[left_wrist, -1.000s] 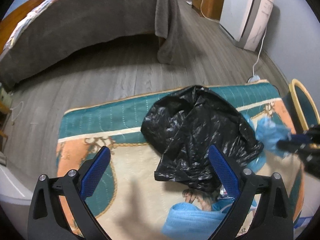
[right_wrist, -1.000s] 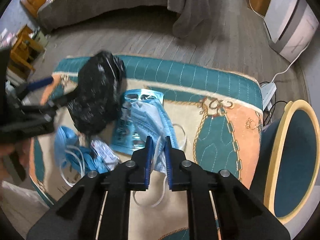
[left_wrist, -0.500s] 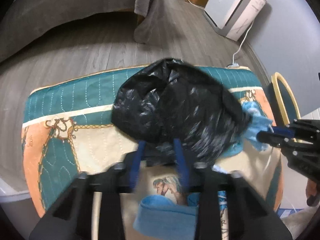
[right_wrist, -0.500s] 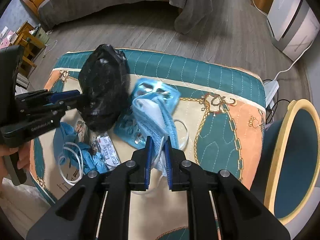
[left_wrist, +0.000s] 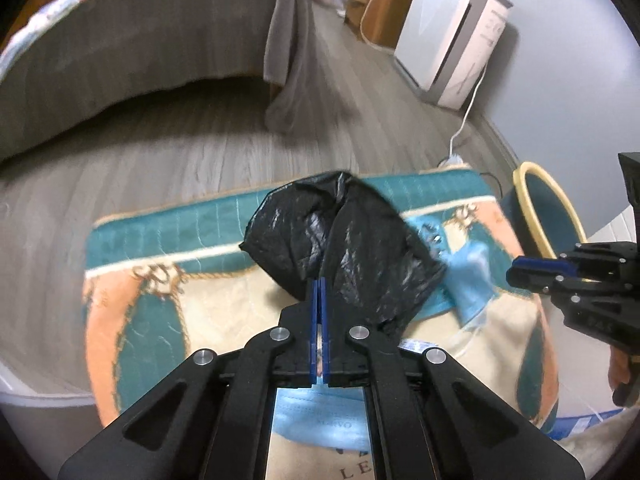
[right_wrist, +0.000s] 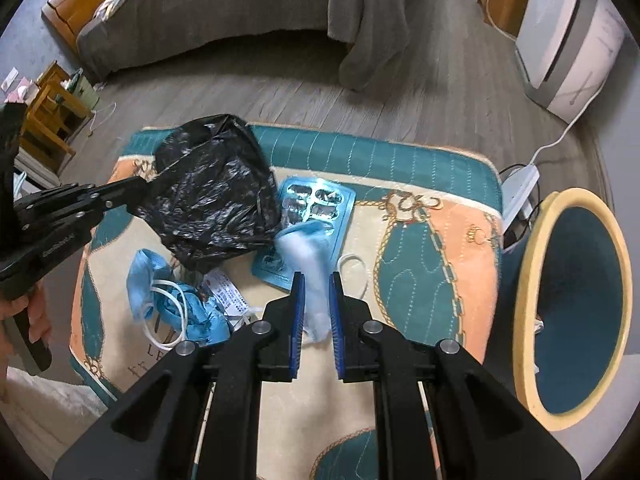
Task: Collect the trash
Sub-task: 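Grasp the black plastic bag with left tool while right tool grasps a blue mask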
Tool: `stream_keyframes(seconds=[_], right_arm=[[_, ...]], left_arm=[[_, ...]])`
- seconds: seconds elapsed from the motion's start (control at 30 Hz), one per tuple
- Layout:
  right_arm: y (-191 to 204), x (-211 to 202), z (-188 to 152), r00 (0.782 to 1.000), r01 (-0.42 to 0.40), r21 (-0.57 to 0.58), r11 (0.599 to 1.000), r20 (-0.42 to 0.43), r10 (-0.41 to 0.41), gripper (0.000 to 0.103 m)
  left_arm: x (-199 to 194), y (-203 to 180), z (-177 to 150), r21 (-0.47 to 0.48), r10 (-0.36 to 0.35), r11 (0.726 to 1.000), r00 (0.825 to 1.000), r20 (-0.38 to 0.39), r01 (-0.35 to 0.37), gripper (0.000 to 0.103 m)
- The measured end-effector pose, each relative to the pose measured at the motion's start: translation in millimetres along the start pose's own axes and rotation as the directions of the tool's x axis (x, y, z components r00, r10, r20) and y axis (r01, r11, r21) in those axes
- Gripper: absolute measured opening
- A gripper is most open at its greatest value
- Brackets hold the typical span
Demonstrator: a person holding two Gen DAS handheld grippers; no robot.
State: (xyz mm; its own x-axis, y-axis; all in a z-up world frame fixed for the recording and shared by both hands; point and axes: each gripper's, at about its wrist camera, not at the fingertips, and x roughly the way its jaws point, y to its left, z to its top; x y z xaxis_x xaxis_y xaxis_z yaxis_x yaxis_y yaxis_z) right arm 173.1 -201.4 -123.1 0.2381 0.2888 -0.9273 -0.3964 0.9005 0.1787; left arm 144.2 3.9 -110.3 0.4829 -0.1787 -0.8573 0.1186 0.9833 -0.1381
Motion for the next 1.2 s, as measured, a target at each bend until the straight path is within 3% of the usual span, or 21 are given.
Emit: stream_keyframes(seconds=[0.33, 0.37, 0.4, 0.47, 0.67, 0.87, 0.93, 0.97, 1.03, 1.2], right_arm=[[2.2, -18.0, -19.6, 0.998, 0.018, 0.017, 1.0, 0.054, -0.019, 0.013], [4.5, -15.2, -22.5, 0.998, 0.028, 0.005, 1.0, 0.051, -0.029, 0.019], [6.9, -11.5, -24.9, 0.998, 0.041, -0.007, 0.999, 0.051, -0.041, 0.035], [9.5, -4.8, -26.9, 0.996, 0.068, -0.012, 0.998, 0.062, -0.067, 0.056], [11.6, 20.9, -20.4, 0.992, 0.119, -0.003, 0.993, 0.048, -0.119, 0.06], [13.7, 46.0, -9.0, 0.993, 0.115, 0.014, 0.993, 0.031, -0.115, 0.058], [13.7, 53.1, -7.8, 0.995, 0.095, 0.02, 0.995, 0.01, -0.096, 0.037], [13.7, 56.9, -6.9, 0.997, 0.083, 0.023, 0.996, -0.008, -0.083, 0.02], [13.3, 57.6, -5.0, 0.997, 0.082, 0.024, 0.996, -0.016, -0.081, 0.016], [3.0, 47.6, 4.2, 0.999, 0.038, 0.075, 0.996, -0.002, -0.038, 0.012]], left_arm=[[-46.1, -14.7, 3.8, 0.018, 0.056, 0.998, 0.991, 0.123, -0.059, 0.002], [-48.5, -15.7, 3.3, 0.019, 0.064, 0.998, 0.99, 0.126, -0.067, 0.0], [-51.2, -16.3, 2.0, 0.022, 0.074, 0.997, 0.989, 0.13, -0.078, 0.0], [-57.8, -14.0, 1.8, 0.017, 0.093, 0.995, 0.985, 0.143, -0.097, 0.0], [-53.2, -3.3, -0.1, -0.005, 0.107, 0.994, 0.987, 0.116, -0.107, 0.001], [-23.9, 26.7, -8.3, -0.06, 0.117, 0.991, 0.993, 0.006, -0.117, 0.004], [-14.9, 28.1, -9.7, -0.047, 0.113, 0.992, 0.993, -0.02, -0.114, 0.016], [-12.3, 26.1, -10.7, -0.034, 0.111, 0.993, 0.994, -0.024, -0.111, 0.023], [-6.6, 15.3, -12.4, 0.019, 0.109, 0.994, 0.994, -0.027, -0.109, 0.054], [9.3, -10.1, -12.5, 0.117, 0.105, 0.988, 0.994, -0.042, -0.099, 0.061]])
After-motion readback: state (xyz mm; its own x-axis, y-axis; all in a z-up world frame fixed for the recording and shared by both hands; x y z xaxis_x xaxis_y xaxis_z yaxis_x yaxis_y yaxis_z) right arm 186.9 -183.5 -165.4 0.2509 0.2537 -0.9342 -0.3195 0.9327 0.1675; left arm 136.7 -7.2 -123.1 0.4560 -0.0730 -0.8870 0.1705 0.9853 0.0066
